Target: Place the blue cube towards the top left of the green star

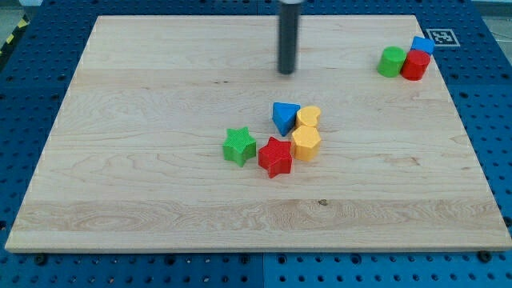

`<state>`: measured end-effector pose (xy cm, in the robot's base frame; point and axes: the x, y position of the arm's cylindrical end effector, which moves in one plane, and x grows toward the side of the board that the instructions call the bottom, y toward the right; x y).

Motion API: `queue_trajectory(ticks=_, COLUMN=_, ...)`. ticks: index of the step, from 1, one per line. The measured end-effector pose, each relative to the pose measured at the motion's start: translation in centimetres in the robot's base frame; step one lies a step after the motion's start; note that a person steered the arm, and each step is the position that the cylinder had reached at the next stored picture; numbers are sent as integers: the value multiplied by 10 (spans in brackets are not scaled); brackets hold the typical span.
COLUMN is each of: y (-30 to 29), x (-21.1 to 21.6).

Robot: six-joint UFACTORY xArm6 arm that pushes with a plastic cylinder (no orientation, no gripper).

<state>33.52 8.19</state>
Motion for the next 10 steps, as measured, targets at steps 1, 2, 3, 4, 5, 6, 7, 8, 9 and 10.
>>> queue_trajectory(ticks=1, y=89, x=4)
queue_trajectory(ticks=2, y=174, x=41)
queue_trajectory(ticks=3, y=251, x=80)
queue_trajectory(ticks=4, y=264, x=81)
queue_trajectory(ticks=5, y=263, x=61)
queue_trajectory(ticks=6, y=259, x=0)
queue_trajectory(ticks=7, y=238, x=-47)
queue_trajectory(ticks=8, y=178, x=-49)
queue_trajectory(ticks=9, y=99, x=-40)
queue_trajectory(ticks=10, y=59, x=-40)
